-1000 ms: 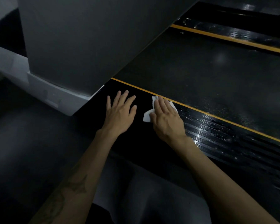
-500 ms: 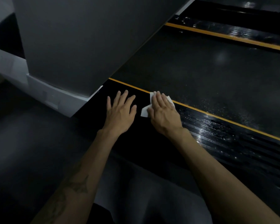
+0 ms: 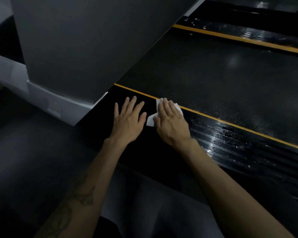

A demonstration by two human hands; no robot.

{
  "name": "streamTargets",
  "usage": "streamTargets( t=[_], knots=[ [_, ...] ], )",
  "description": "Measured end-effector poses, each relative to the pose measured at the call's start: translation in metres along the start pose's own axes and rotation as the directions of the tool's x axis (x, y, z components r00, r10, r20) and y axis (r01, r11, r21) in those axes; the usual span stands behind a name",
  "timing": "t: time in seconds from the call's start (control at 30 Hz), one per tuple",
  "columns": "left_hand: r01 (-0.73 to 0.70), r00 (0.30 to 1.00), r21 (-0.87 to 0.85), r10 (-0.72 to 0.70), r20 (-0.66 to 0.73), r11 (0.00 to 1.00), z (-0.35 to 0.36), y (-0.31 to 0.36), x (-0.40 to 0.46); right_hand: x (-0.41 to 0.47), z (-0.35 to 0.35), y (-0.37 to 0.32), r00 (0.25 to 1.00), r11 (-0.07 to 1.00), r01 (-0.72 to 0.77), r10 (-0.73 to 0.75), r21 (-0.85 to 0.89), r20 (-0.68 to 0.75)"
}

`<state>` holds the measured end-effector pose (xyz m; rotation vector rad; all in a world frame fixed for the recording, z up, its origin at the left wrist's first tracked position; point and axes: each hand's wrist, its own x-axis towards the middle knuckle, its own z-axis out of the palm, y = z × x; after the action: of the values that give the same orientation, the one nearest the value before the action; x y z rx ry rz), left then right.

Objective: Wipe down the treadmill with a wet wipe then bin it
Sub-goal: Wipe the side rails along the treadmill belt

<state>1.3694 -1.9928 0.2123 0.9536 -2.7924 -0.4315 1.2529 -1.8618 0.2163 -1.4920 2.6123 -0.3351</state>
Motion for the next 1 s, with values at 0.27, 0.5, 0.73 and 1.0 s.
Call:
streamTargets(
  t=[0.27, 0.5, 0.73, 1.0],
  knots=[
    [-0.015, 0.999, -0.004, 0.015, -0.034, 1.0, 0.002, -0.001, 0.002, -0.027, 0.002, 0.017, 0.997, 0.998, -0.061, 0.06, -0.013, -0.044],
    [-0.095, 0.995, -0.058, 0.093, -0.022, 0.994, 0.003, 0.012, 0.005, -0.009, 0.005, 0.002, 0.999, 0.999, 0.052, -0.052, 0.013, -0.016],
    [-0.08, 0.996, -0.049, 0.078, -0.044, 0.996, 0.011, 0.013, 0.002, -0.019, 0.001, 0.011, 0.992, 0.993, -0.119, 0.118, -0.007, -0.032],
    [-0.16, 0.985, 0.034, 0.162, -0.059, 0.987, 0.011, 0.005, -0.006, -0.033, -0.002, 0.002, 0.997, 0.997, -0.074, 0.074, 0.011, -0.001]
  ],
)
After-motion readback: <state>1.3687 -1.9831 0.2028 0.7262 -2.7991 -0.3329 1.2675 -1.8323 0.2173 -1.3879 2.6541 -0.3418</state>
